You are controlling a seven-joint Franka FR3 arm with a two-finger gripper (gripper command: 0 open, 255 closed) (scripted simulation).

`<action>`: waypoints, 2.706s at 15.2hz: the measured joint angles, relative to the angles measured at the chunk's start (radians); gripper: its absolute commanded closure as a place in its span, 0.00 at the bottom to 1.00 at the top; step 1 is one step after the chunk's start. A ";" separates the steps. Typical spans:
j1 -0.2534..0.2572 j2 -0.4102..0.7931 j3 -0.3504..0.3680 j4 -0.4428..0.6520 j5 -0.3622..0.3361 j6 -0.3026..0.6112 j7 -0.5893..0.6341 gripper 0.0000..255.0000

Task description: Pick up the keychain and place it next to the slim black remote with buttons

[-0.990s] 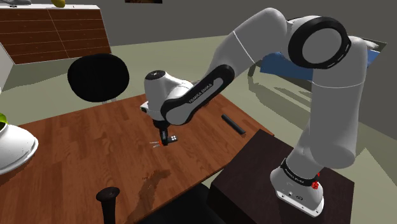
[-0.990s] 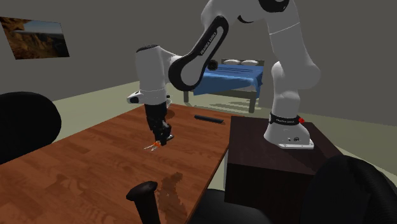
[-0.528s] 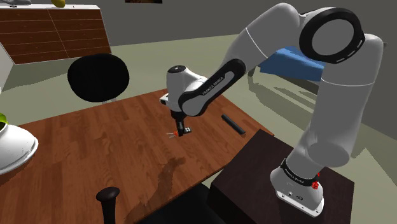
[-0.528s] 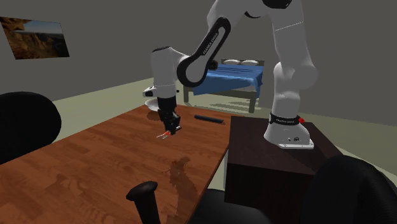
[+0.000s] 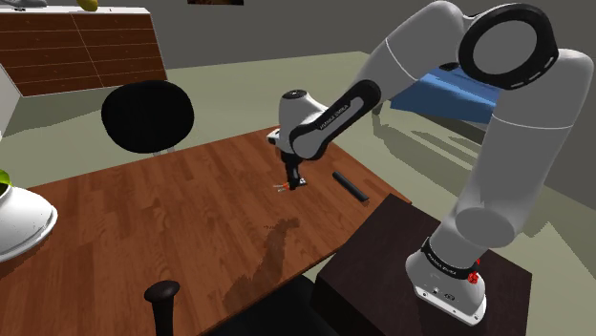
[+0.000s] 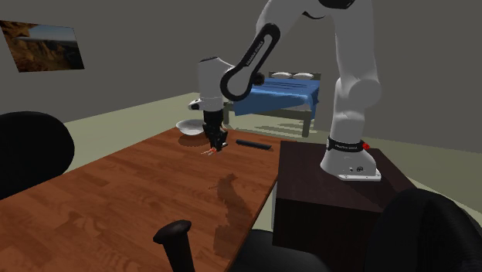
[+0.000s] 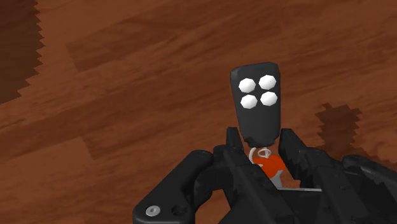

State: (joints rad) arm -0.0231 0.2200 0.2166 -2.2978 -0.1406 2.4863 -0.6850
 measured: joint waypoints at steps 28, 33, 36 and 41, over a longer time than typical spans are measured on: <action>-0.336 0.104 -0.190 0.047 0.043 0.087 -0.554 1.00; -0.333 0.165 -0.195 0.053 0.034 0.142 -0.546 1.00; -0.330 0.189 -0.197 0.056 0.031 0.164 -0.541 1.00; -0.330 0.192 -0.197 0.056 0.030 0.168 -0.542 1.00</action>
State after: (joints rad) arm -0.3534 0.4119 0.0192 -2.2419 -0.1104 2.6543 -1.2266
